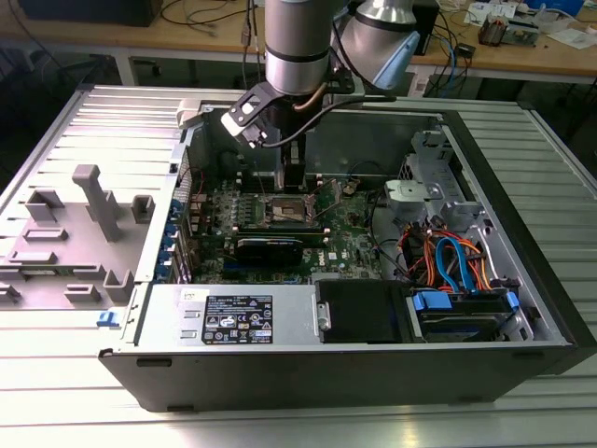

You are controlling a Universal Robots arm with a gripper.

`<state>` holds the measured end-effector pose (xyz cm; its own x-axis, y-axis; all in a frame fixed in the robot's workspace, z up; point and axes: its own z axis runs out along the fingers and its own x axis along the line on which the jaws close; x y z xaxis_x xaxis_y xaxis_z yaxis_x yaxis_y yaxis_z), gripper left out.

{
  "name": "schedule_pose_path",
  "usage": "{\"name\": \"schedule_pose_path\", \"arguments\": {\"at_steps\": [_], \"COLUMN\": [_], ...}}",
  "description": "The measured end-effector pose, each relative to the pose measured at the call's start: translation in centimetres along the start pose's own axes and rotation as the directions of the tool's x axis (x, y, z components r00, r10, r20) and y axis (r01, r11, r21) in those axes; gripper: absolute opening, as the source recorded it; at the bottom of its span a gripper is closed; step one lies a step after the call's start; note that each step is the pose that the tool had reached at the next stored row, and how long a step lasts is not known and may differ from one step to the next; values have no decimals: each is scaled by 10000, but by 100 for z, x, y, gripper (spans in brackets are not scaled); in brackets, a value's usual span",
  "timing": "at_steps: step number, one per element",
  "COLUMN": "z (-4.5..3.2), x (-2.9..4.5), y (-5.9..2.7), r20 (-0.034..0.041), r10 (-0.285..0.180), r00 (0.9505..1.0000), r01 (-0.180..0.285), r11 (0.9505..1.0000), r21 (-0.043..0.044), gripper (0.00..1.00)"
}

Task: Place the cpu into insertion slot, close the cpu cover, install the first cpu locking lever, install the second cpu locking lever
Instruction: 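Place the cpu into insertion slot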

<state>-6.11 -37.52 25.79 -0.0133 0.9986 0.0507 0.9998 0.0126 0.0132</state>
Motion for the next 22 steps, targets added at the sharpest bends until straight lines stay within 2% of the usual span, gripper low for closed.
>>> {"name": "schedule_pose_path", "arguments": {"at_steps": [3, 9, 22], "z": [42, 45, 128], "x": [-13, -14, -17], "y": [-1, -1, -5], "r20": [-1, 0, -19], "r10": [0, 0, 0], "r00": [10000, 10000, 10000], "r01": [0, 0, 0], "r11": [10000, 10000, 10000], "r21": [-1, 0, -2], "gripper": [54, 54, 54]}}
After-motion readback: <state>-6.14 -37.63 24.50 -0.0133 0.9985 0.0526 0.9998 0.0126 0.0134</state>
